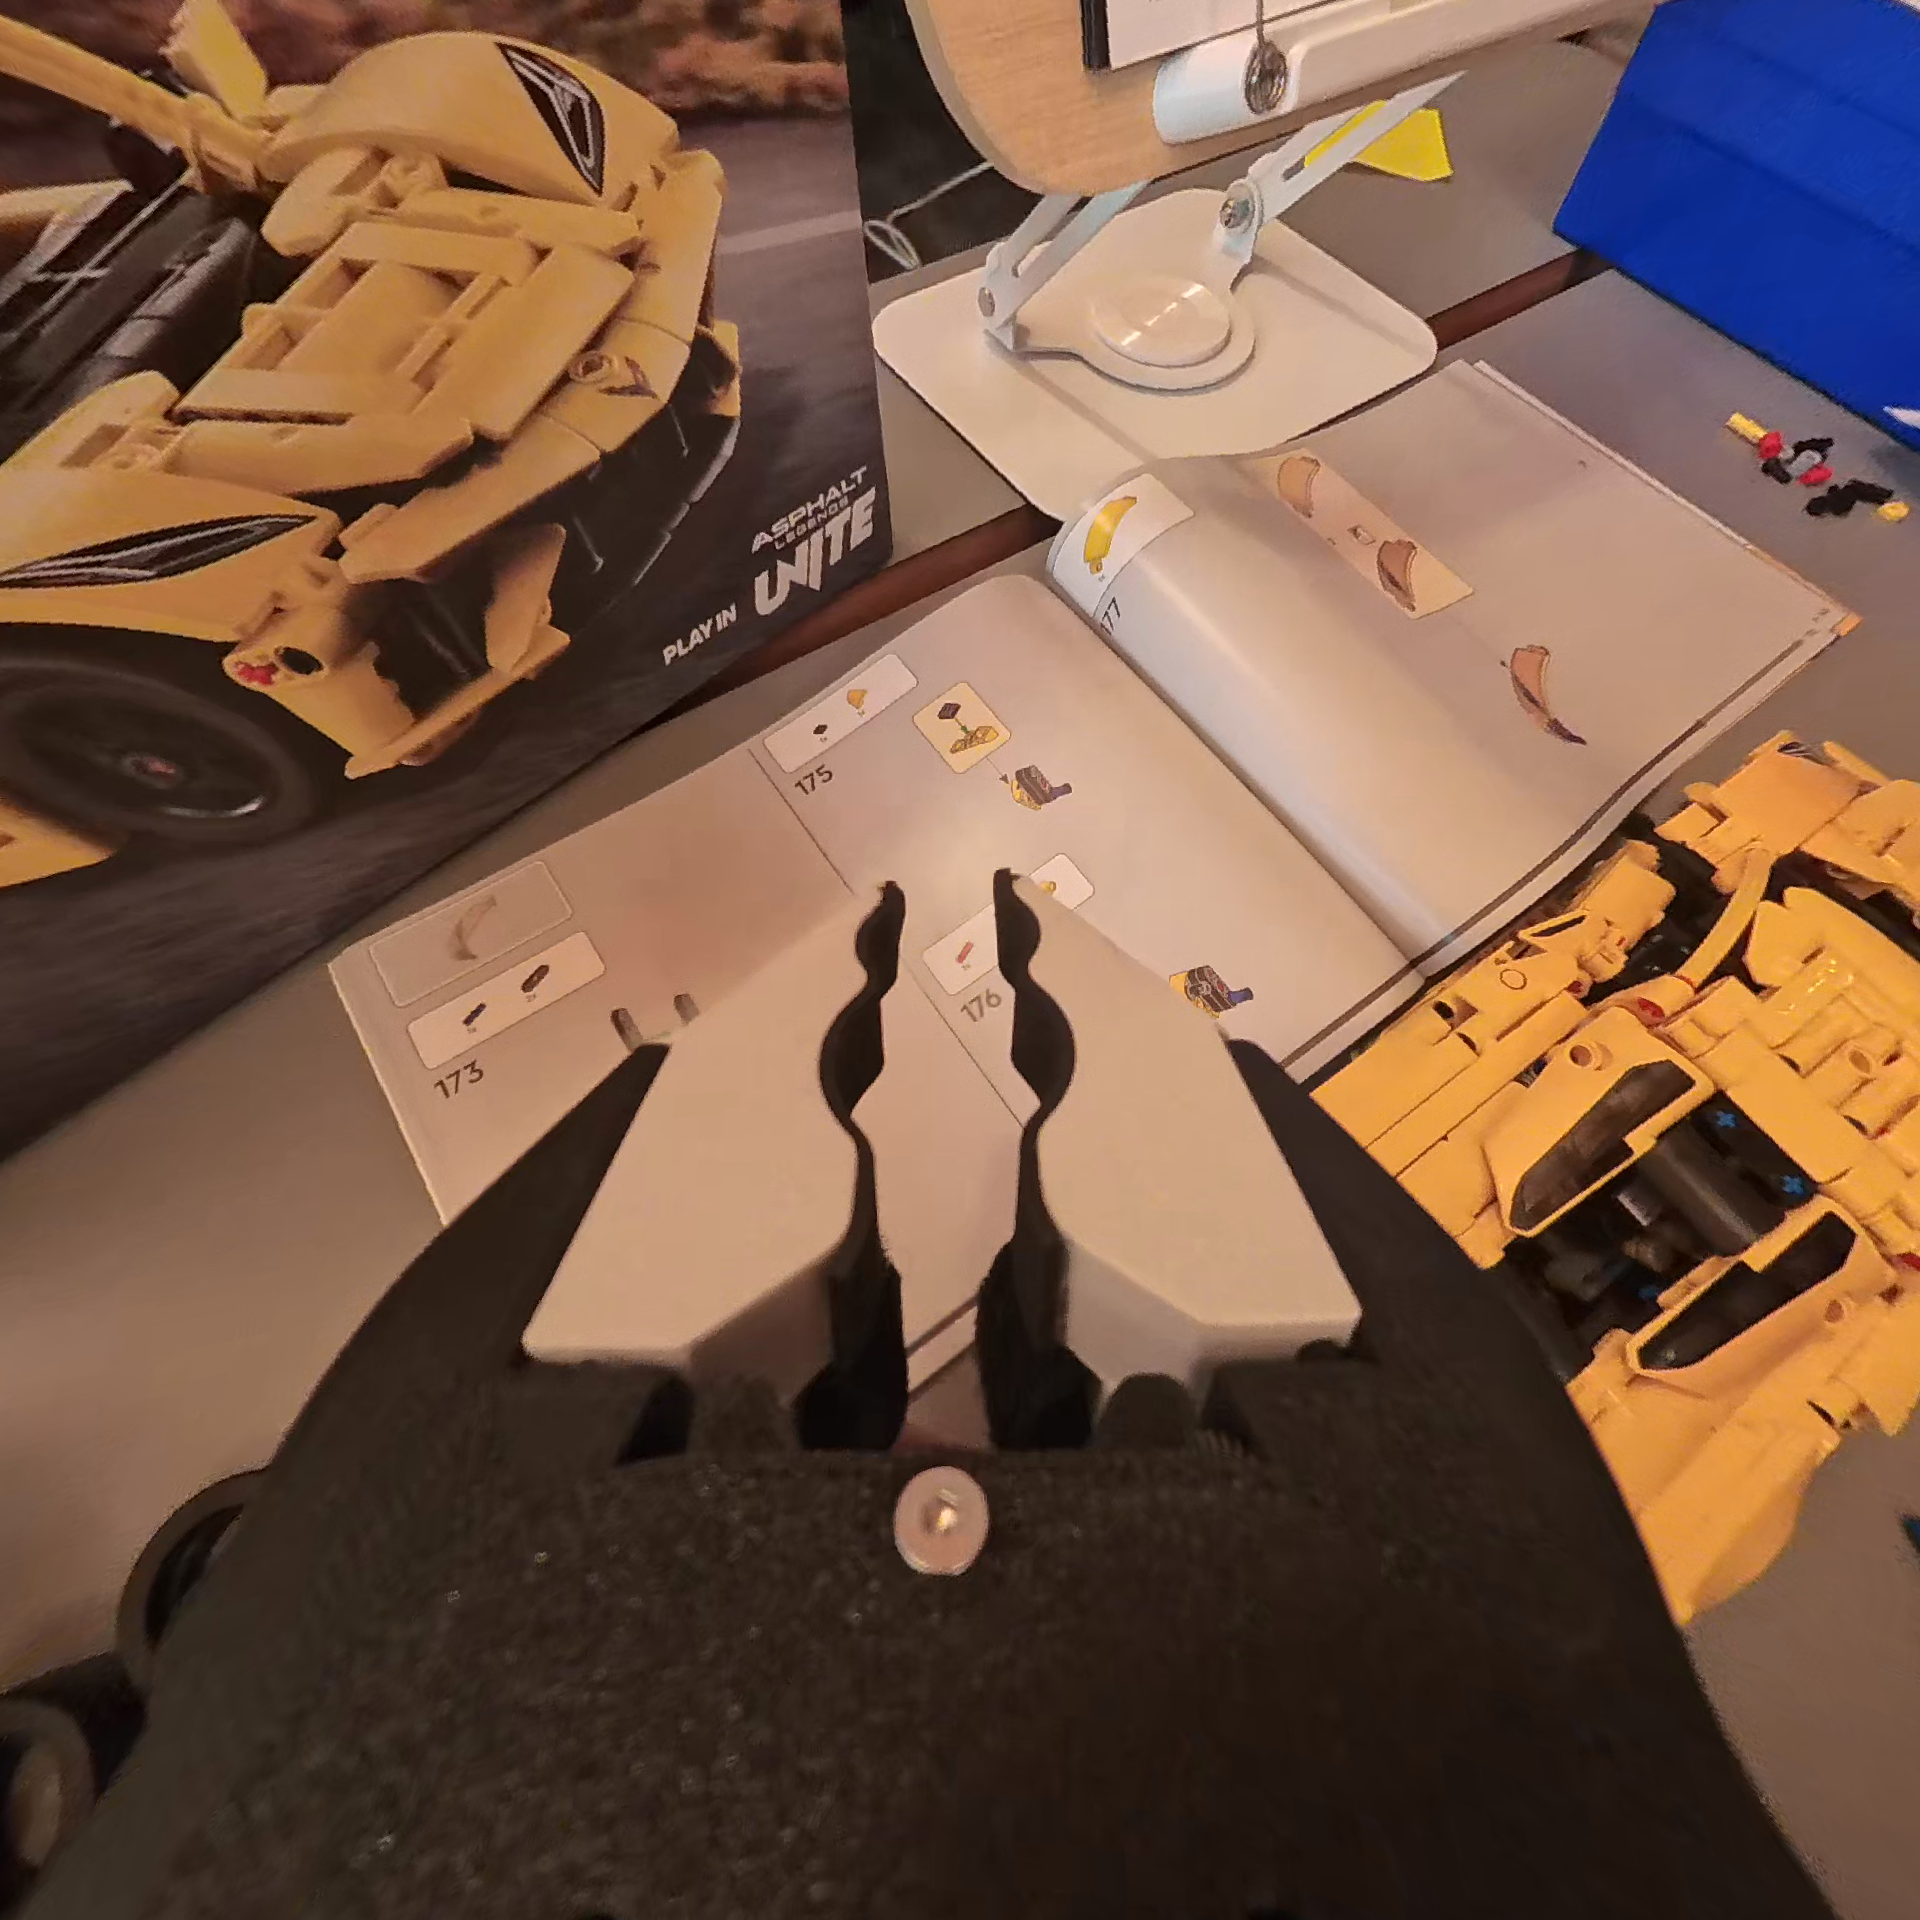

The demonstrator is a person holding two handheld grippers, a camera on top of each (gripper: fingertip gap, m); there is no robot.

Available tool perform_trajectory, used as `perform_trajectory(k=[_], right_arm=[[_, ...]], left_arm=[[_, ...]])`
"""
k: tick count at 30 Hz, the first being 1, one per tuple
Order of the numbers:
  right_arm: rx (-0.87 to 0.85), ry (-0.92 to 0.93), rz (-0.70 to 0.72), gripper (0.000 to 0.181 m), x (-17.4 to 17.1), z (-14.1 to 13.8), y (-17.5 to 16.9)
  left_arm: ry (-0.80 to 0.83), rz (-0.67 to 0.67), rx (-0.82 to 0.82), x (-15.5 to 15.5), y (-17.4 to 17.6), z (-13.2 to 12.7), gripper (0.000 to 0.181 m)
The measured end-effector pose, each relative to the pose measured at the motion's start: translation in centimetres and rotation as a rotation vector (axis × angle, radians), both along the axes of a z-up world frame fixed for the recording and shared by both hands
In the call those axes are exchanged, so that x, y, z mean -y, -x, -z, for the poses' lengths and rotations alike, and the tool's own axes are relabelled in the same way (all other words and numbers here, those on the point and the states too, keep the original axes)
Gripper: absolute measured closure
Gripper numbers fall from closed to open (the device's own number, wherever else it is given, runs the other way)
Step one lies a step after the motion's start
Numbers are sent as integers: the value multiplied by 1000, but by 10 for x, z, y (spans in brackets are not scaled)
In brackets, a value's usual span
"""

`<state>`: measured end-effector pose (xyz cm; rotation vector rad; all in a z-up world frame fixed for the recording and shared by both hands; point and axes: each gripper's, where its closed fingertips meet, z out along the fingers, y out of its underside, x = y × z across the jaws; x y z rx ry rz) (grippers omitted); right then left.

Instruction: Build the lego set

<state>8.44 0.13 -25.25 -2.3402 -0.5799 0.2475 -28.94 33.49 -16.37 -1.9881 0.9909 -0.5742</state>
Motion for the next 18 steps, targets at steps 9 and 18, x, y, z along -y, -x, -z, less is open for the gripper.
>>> perform_trajectory(k=[9,18], right_arm=[[13,-32,-33,179,-14,-32,15],[-200,52,-472,179,9,-32,240]], left_arm=[[-25,-11,23,0,5,-5,164],[19,-23,41,0,18,-14,164]])
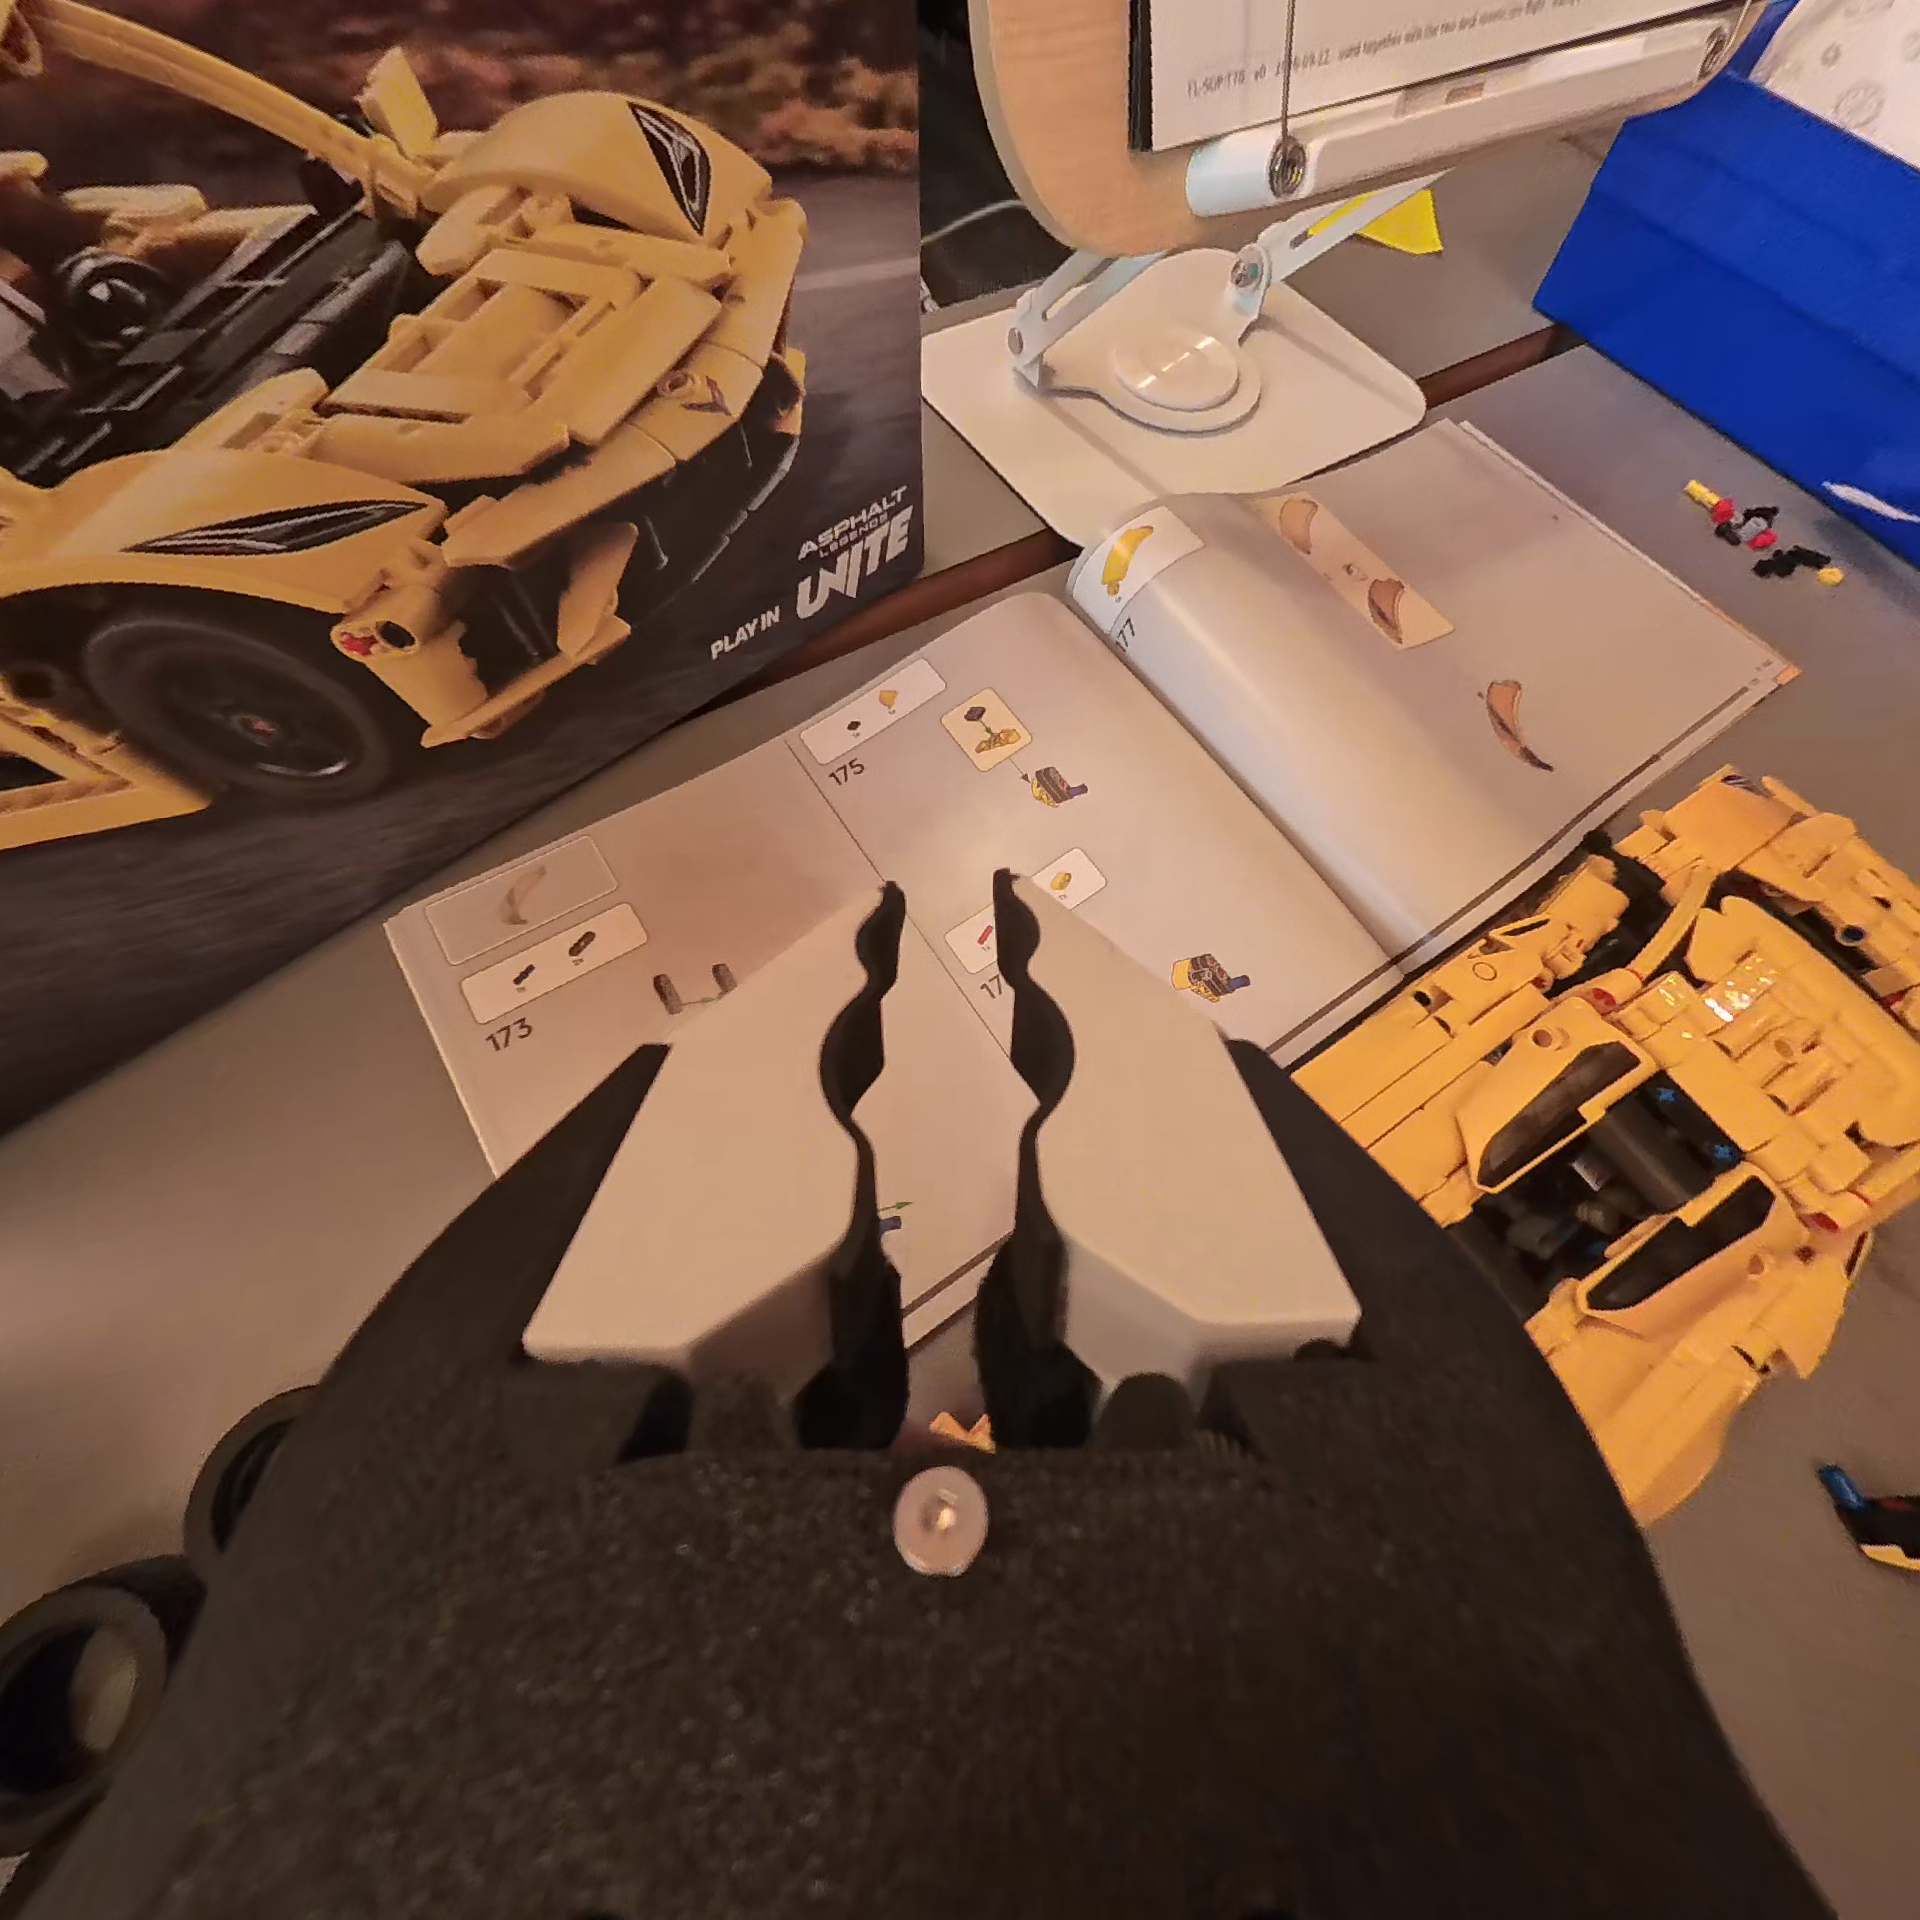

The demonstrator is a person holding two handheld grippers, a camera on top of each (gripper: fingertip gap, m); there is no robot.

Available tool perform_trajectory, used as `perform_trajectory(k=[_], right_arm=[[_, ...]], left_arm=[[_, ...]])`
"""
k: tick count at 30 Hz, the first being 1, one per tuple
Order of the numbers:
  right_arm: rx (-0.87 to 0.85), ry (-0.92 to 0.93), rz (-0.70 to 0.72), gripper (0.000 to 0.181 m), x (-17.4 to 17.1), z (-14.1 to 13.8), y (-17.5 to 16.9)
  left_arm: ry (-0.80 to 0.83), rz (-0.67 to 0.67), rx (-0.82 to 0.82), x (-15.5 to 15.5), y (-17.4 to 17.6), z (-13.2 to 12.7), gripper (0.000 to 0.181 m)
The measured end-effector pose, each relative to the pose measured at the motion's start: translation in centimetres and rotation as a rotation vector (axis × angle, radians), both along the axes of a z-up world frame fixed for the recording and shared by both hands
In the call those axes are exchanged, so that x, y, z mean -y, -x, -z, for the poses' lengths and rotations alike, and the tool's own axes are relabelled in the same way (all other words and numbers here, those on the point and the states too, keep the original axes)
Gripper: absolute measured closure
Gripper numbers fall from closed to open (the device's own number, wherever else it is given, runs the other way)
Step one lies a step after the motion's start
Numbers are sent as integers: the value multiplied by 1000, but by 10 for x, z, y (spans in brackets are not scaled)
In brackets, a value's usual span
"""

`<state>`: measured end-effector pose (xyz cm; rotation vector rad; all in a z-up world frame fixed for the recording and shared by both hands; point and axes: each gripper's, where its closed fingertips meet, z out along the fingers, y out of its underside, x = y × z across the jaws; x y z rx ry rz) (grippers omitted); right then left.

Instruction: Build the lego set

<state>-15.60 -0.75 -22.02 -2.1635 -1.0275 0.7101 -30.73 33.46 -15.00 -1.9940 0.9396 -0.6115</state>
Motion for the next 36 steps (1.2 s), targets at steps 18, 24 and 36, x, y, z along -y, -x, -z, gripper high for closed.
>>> perform_trajectory(k=[18,24,36], right_arm=[[90,-138,212,158,-34,-3,-36],[229,-152,562,167,-17,-14,-189],[197,-102,621,167,-49,14,-156]], left_arm=[[29,152,-69,28,-15,-6,164],[37,171,-67,32,-18,-4,164],[33,189,-78,36,-22,-1,164]])
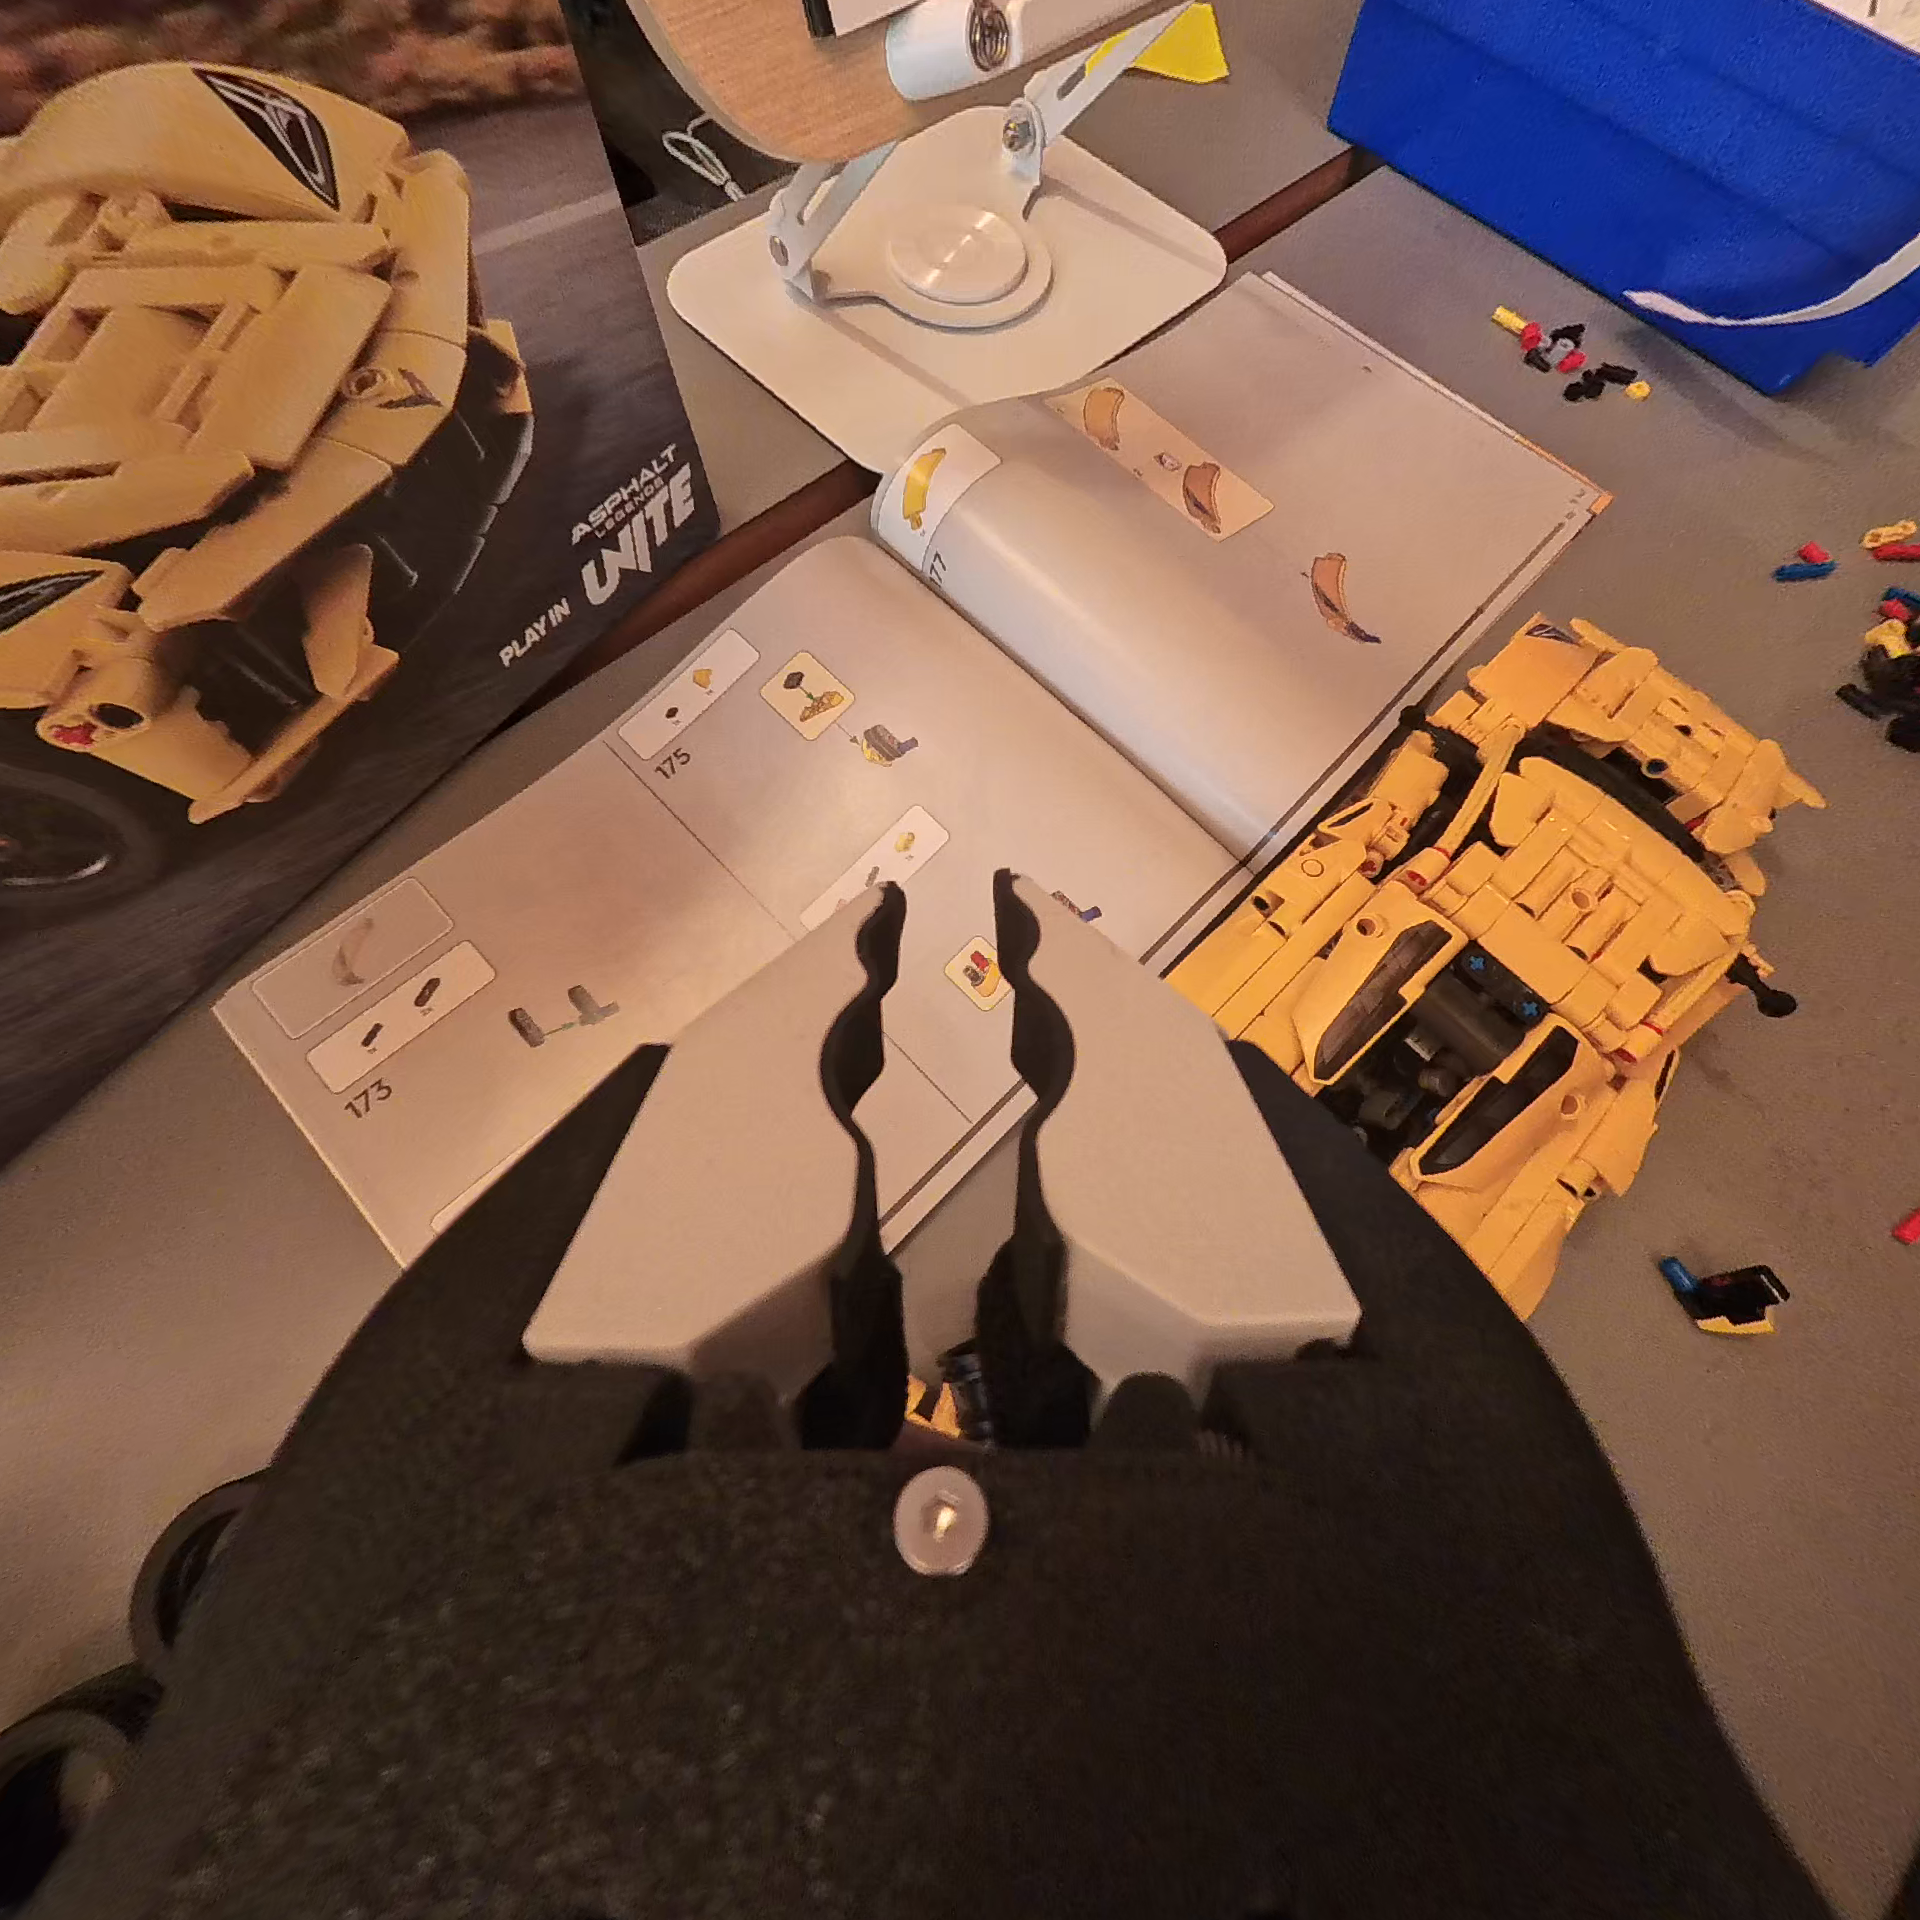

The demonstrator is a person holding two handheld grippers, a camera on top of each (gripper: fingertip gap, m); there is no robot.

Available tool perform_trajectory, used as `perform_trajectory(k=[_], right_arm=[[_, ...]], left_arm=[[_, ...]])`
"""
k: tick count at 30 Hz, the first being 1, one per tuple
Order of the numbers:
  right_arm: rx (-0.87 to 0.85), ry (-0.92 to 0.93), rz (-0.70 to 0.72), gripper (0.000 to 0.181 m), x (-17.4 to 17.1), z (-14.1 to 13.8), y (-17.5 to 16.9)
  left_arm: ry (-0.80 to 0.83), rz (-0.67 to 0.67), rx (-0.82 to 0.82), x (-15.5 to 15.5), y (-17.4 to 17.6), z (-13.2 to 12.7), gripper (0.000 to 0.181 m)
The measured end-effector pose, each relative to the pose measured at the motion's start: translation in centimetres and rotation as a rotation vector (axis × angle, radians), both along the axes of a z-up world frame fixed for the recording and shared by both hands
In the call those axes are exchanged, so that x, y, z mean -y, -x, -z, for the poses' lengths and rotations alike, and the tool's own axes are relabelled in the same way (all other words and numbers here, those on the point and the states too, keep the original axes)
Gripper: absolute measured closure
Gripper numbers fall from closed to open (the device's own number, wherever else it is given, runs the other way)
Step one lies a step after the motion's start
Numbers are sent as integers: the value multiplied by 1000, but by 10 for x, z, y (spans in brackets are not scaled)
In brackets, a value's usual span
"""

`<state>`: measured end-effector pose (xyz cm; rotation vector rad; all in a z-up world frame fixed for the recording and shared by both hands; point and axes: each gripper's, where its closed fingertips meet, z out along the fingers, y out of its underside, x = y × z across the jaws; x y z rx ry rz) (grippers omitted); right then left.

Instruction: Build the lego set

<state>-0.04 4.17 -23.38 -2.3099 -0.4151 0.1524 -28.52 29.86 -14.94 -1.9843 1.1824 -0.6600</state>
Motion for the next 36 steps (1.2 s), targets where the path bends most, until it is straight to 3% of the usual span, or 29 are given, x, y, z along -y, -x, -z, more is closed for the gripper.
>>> perform_trajectory(k=[10,17,20,23,25,27,30,36], right_arm=[[155,85,-2,172,1,19,1],[124,96,-4,177,1,17,8],[70,3,-144,177,-1,-6,48],[-107,-15,-432,177,17,-22,129],[-162,-6,-580,177,28,-18,175],[-106,2,-654,177,30,-3,200],[-14,31,-693,177,30,12,211],[0,31,-605,177,19,20,196]], left_arm=[[3,-5,8,-2,2,-2,164],[-4,-1,8,-1,2,-4,164],[-5,-9,7,-3,4,-4,164],[-7,-15,6,-4,5,-5,164],[-11,-16,4,-5,6,-5,164],[-17,-18,0,-5,6,-6,164],[-24,-19,-4,-5,7,-7,164],[-32,-27,-12,-7,11,-8,164]])
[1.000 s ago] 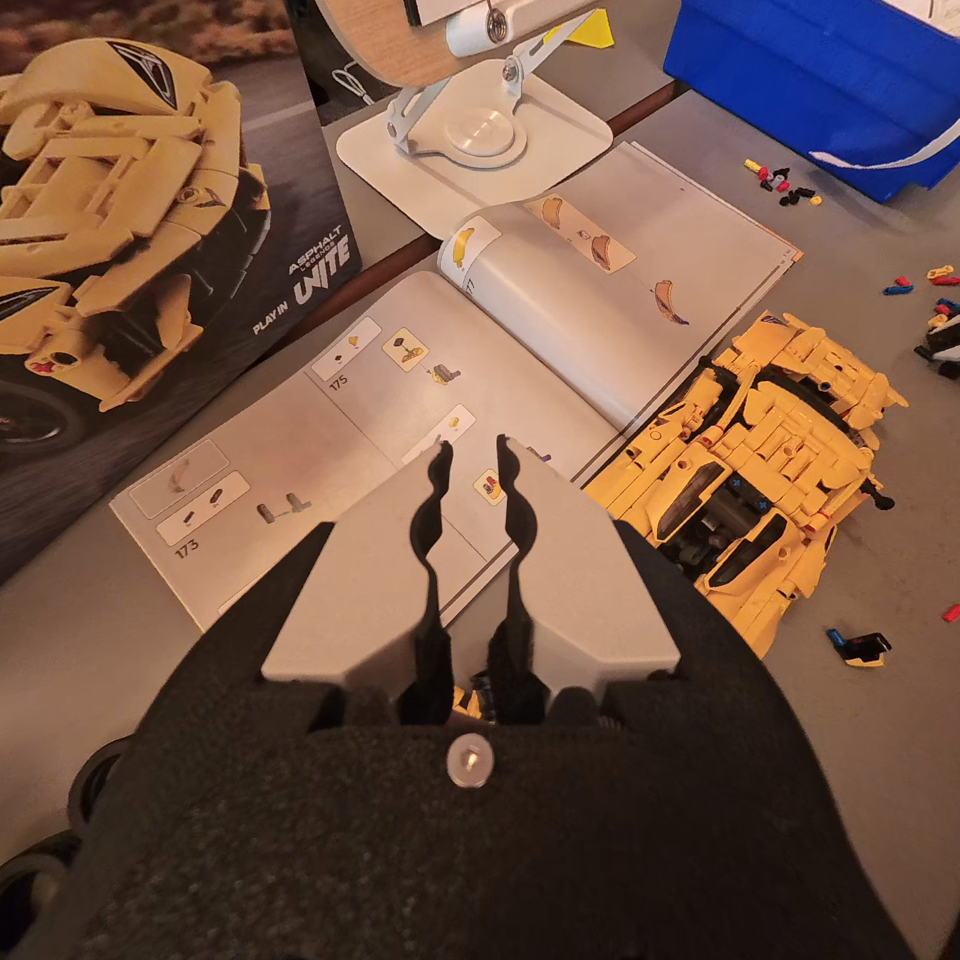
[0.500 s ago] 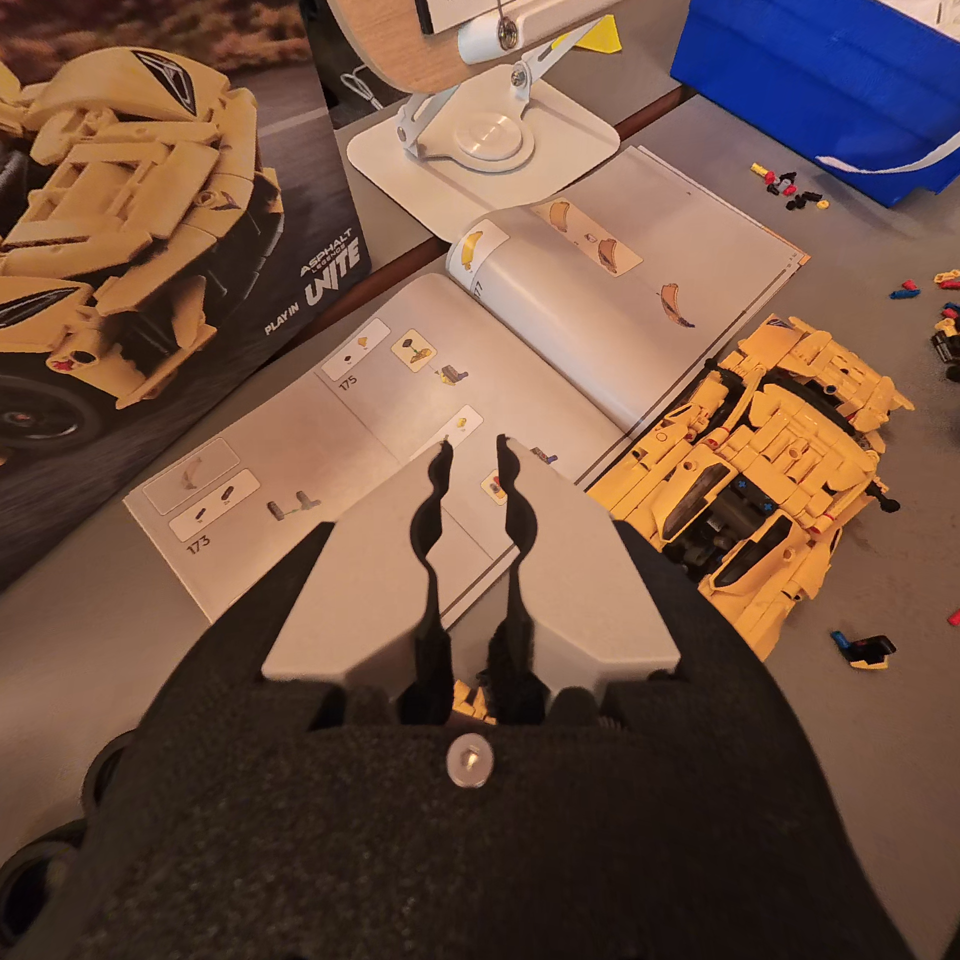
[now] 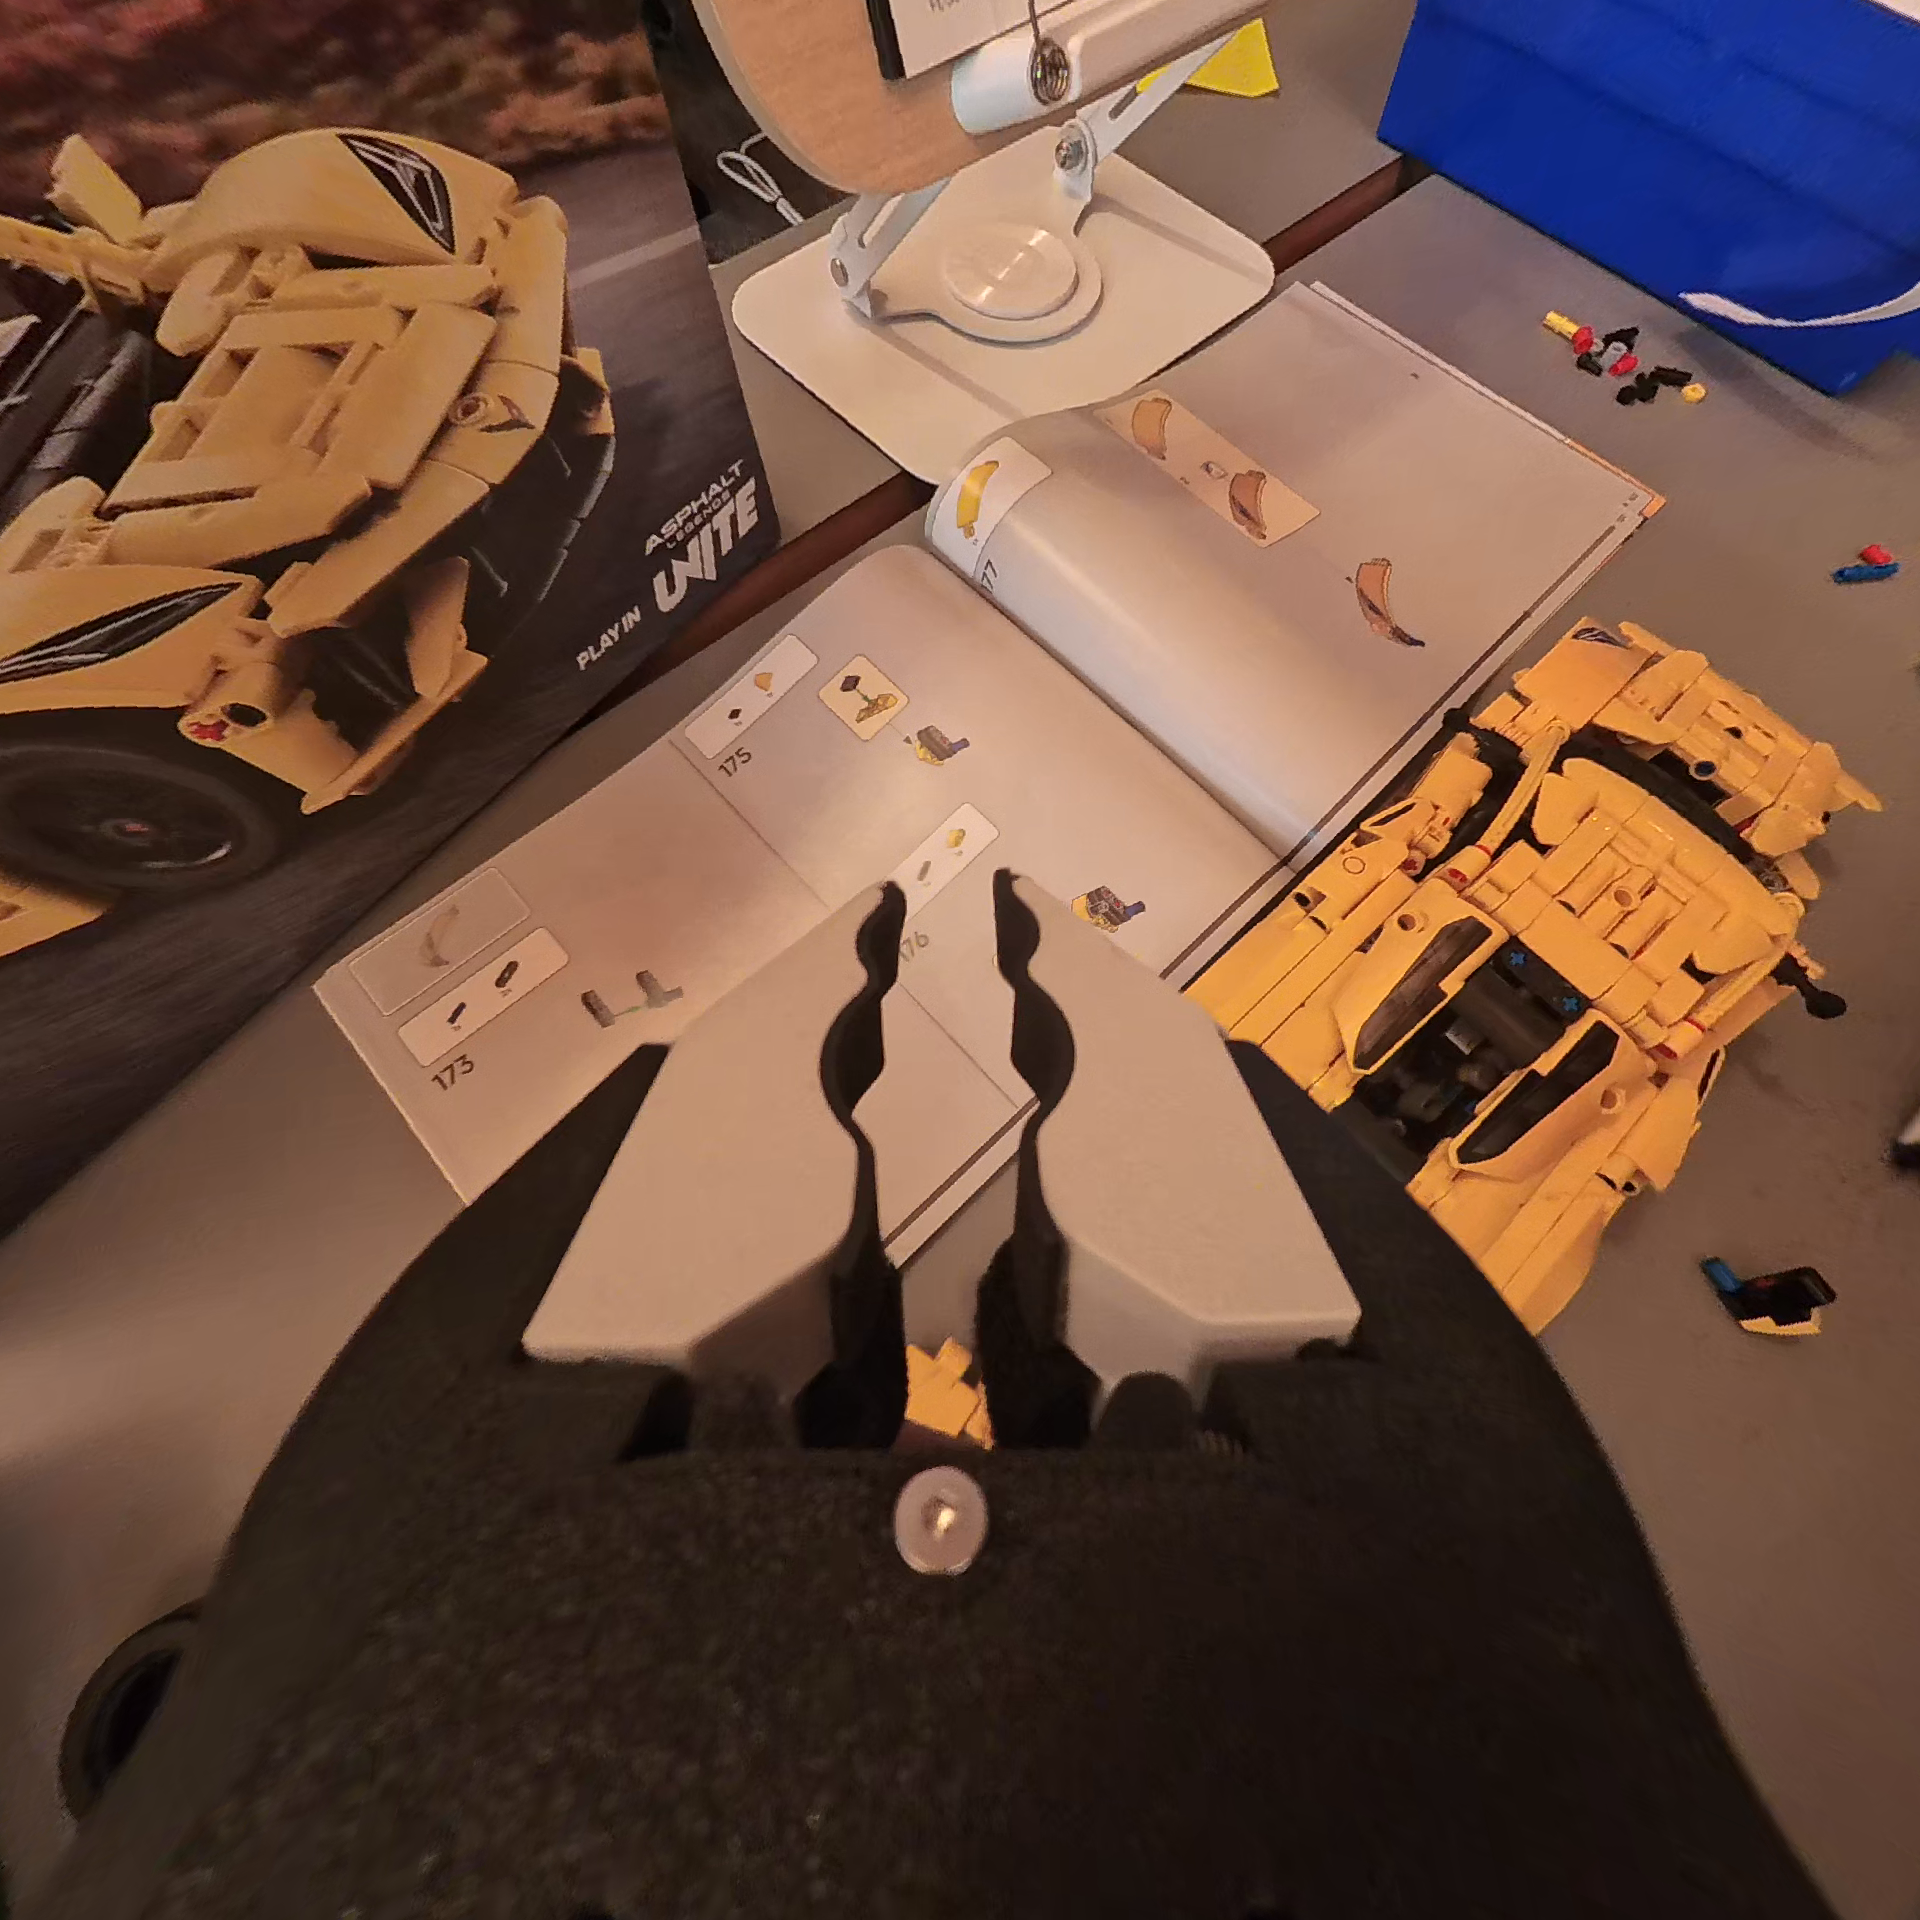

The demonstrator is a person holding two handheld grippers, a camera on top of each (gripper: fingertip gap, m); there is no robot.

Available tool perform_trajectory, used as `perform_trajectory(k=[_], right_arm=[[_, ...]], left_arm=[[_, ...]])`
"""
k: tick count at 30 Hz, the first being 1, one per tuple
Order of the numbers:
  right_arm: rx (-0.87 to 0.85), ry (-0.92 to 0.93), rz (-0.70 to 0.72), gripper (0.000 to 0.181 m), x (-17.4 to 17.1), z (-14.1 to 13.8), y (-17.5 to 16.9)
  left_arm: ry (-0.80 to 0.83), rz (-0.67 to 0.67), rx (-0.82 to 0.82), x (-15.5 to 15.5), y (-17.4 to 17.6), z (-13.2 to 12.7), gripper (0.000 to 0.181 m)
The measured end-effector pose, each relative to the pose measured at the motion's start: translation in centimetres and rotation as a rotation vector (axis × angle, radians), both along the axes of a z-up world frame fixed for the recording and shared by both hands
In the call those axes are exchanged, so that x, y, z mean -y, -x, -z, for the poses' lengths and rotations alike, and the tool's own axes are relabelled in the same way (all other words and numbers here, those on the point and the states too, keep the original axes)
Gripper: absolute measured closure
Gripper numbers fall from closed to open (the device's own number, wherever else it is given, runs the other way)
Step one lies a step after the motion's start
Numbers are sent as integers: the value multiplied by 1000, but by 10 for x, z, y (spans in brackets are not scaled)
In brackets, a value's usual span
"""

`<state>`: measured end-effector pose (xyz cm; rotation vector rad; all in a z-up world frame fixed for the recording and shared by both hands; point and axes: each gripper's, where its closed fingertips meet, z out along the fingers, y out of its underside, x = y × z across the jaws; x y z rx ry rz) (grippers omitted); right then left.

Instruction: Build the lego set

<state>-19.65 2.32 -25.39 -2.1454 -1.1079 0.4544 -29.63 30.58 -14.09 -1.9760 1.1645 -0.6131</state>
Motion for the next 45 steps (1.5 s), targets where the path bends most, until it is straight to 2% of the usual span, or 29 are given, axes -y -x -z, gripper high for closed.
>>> perform_trajectory(k=[5,8,14,20,22,25,28,32,35,39,45], right_arm=[[5,-5,13,177,-1,3,-5],[-8,-6,16,174,-2,2,-5],[-57,-70,78,170,-13,-11,-14],[-59,-91,79,171,-14,-14,-15],[-46,-99,81,171,-15,-12,-15],[-47,-108,81,171,-16,-13,-15],[-57,-106,81,172,-16,-13,-15],[-51,-104,80,172,-16,-12,-15],[-42,-107,77,172,-15,-10,-16],[-35,-106,78,172,-14,-9,-18],[-54,-96,70,172,-13,-10,-17]], left_arm=[[102,66,-8,20,4,1,163],[97,13,-73,25,24,0,152],[32,-100,-22,57,97,2,146],[107,-173,74,105,167,31,150],[110,-229,121,110,187,36,150],[107,-308,71,111,215,49,150],[175,-269,77,119,206,52,150],[149,-18,58,125,166,43,150],[109,139,-86,117,149,57,152],[37,225,-284,90,141,80,152],[-21,362,-463,78,140,106,152]])
